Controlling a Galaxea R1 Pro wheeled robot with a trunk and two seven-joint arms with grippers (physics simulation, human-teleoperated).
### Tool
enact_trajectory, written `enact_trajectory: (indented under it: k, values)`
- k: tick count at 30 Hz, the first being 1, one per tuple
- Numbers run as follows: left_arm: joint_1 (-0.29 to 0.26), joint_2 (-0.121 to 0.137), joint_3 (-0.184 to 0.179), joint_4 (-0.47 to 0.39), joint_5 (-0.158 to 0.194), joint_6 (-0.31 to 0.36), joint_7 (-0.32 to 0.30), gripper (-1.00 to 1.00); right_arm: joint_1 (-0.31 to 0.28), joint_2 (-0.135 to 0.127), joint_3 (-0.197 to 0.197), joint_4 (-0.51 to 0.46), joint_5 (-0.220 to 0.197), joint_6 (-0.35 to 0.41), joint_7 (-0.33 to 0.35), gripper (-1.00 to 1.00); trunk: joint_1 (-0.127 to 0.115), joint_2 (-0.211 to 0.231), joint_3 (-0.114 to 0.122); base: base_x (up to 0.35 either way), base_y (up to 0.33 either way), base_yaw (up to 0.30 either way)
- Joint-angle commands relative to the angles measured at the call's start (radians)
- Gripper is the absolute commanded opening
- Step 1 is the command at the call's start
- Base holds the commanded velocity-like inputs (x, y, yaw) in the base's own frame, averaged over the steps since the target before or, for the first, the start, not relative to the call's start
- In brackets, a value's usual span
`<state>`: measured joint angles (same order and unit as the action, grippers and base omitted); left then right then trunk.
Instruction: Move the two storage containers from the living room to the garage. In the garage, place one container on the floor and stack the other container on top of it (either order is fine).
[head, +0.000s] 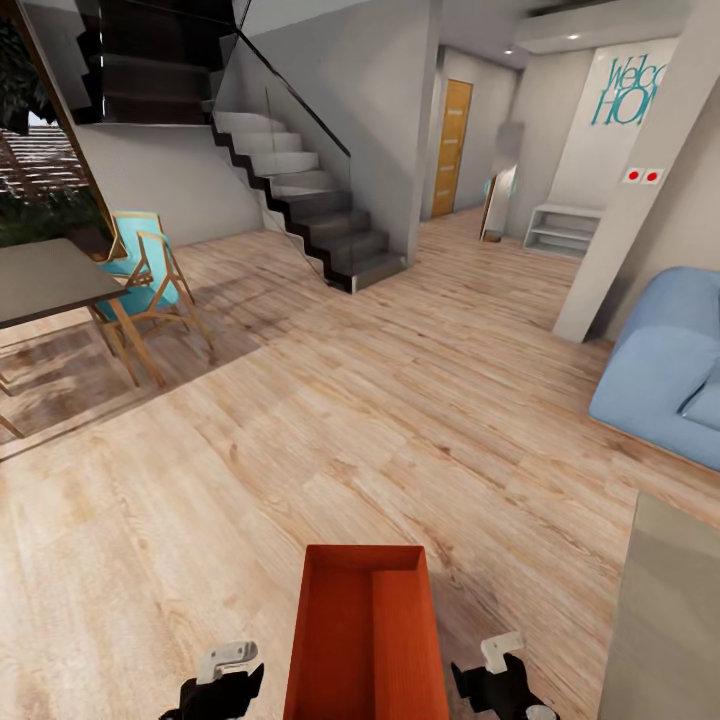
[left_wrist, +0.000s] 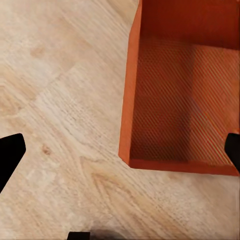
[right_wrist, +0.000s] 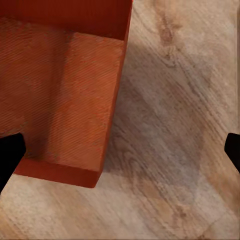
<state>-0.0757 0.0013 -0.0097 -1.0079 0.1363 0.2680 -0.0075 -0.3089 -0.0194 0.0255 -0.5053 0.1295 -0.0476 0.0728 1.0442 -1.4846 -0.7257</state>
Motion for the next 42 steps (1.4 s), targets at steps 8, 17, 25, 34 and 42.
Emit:
enact_trajectory:
  k: [8,17,25,34,42]
  values:
    - [-0.138,-0.091,-0.028,0.004,-0.022,0.218,-0.001,1.0,-0.041,-0.001,0.002,0.001,0.007,0.041,0.003,1.0,0.0,0.0,-0.001,0.0,0.0,0.0]
    - [-0.151,-0.113,-0.106,0.192,-0.039,0.037,-0.001,1.0,-0.044,-0.009,-0.001,0.001,0.005,0.058,0.172,1.0,0.0,0.0,-0.001,0.0,0.0,0.0]
    - [-0.151,-0.103,-0.106,0.217,-0.044,0.02,0.001,1.0,-0.044,-0.007,-0.002,0.008,0.003,0.05,0.179,1.0,0.0,0.0,-0.001,0.0,0.0,0.0]
    - [-0.151,-0.103,-0.105,0.218,-0.045,0.014,0.001,1.0,-0.044,-0.007,-0.002,0.008,0.004,0.046,0.179,1.0,0.023,-0.042,-0.02,0.0,0.0,0.0]
    - [-0.151,-0.103,-0.105,0.217,-0.046,0.014,0.004,1.0,-0.044,-0.007,-0.001,0.008,0.004,0.046,0.179,1.0,0.054,-0.098,-0.045,0.0,0.0,0.0]
